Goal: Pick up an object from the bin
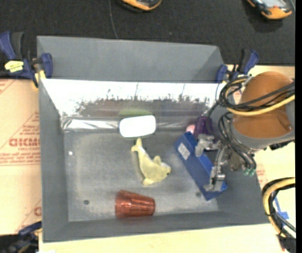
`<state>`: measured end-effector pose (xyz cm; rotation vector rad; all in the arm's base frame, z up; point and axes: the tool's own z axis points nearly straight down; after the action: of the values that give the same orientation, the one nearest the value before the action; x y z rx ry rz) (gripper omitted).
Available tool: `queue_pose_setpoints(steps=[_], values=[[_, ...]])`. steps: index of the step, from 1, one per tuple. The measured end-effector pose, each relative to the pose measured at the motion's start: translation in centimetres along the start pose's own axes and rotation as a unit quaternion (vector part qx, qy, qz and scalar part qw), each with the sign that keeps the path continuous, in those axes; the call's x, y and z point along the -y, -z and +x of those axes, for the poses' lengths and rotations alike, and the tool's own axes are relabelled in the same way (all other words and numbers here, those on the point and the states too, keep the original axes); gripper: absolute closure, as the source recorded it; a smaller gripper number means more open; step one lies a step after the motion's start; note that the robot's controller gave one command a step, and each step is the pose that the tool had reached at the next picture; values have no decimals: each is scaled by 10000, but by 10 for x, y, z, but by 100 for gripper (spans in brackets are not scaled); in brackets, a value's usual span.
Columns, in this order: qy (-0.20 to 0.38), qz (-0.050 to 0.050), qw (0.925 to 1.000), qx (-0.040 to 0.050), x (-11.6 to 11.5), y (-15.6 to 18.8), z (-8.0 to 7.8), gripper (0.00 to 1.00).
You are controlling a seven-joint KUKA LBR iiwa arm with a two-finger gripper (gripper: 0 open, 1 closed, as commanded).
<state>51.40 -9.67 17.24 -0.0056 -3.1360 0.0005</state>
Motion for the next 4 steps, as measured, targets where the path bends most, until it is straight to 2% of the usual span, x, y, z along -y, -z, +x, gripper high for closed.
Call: queue_pose_setpoints(steps=[1, 2, 3, 4], values=[[16, 7, 10000, 41, 0, 4, -2, 0], [-675, 9, 9977, 61, -37, -19, -15, 0], [-393, 12, 9992, 50, -60, -57, -10, 100], [-380, 14, 9993, 49, -60, -57, -10, 0]])
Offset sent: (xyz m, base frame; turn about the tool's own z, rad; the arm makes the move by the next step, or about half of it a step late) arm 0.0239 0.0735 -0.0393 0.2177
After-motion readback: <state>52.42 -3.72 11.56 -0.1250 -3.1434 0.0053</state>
